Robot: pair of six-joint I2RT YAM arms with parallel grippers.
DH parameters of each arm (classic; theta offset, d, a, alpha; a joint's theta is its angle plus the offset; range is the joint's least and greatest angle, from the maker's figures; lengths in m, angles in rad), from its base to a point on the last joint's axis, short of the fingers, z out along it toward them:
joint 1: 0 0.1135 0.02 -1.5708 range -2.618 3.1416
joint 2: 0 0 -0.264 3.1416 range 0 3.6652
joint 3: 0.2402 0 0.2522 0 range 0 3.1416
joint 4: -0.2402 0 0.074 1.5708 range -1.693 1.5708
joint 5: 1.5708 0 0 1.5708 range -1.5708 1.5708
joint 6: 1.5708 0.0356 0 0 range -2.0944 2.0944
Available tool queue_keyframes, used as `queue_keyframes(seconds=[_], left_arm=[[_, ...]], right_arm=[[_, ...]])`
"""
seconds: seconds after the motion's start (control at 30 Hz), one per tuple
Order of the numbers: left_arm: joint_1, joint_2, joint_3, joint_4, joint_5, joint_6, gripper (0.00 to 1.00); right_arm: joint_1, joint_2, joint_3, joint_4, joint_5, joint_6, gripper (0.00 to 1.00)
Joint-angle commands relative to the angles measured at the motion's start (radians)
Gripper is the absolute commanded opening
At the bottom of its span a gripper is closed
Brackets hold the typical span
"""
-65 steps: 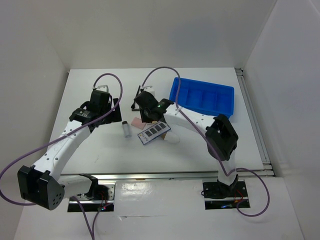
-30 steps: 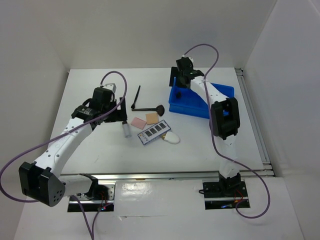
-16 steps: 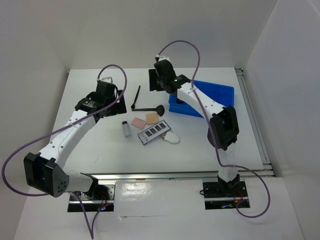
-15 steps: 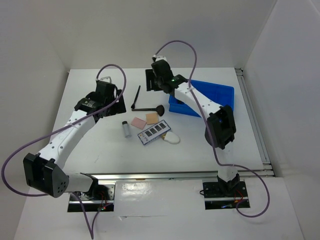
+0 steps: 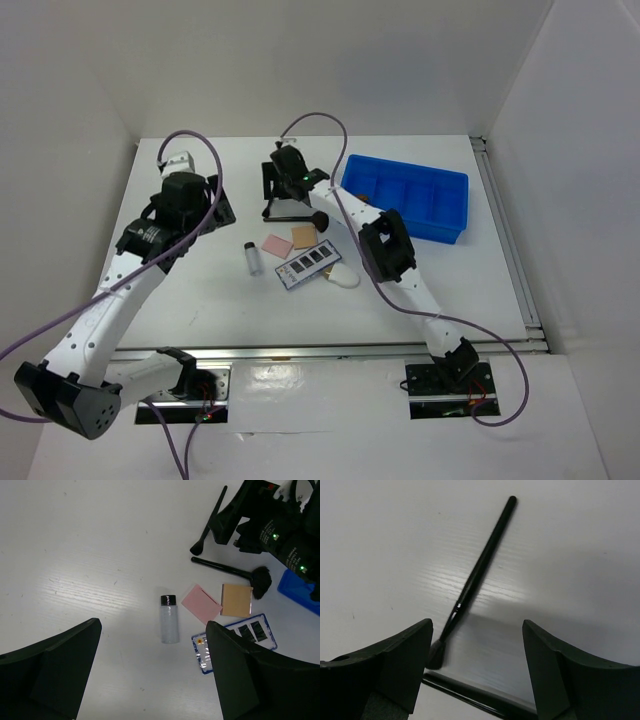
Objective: Organize the makeup
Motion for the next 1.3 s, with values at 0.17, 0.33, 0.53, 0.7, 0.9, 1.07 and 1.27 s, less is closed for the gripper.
queue_keyframes(seconds=[0.17, 0.33, 0.53, 0.7, 0.9, 1.07, 1.27], left_arm=[[-0.003, 0.004, -0.029, -0.008, -0.001, 0.021, 1.00], [-0.003, -0.006, -0.049, -0.008, -0.001, 0.032, 1.00], [-0.003, -0.006, -0.058, 0.003, -0.001, 0.032, 1.00], [-0.003, 0.004, -0.058, 0.003, -0.001, 0.041, 1.00], [-0.003, 0.004, -0.058, 0.003, -0.001, 0.041, 1.00], [-0.003, 0.004, -0.058, 0.003, -0.010, 0.041, 1.00], [-0.003, 0.004, -0.049, 0.003, 0.002, 0.041, 1.00]], right_arm=[[0.081, 0.135, 0.156, 0.136, 0.080, -0.039, 0.75], [0.100, 0.180, 0.209, 0.098, 0.163, -0.114, 0.65], [0.100, 0.180, 0.178, 0.089, 0.212, -0.162, 0.44], [0.100, 0.156, 0.169, 0.067, 0.233, -0.180, 0.26], [0.100, 0.050, 0.133, 0.096, 0.195, -0.191, 0.09], [0.090, -0.082, 0.066, 0.145, 0.160, -0.166, 0.06], [0.014, -0.295, -0.070, 0.118, 0.147, -0.088, 0.05]])
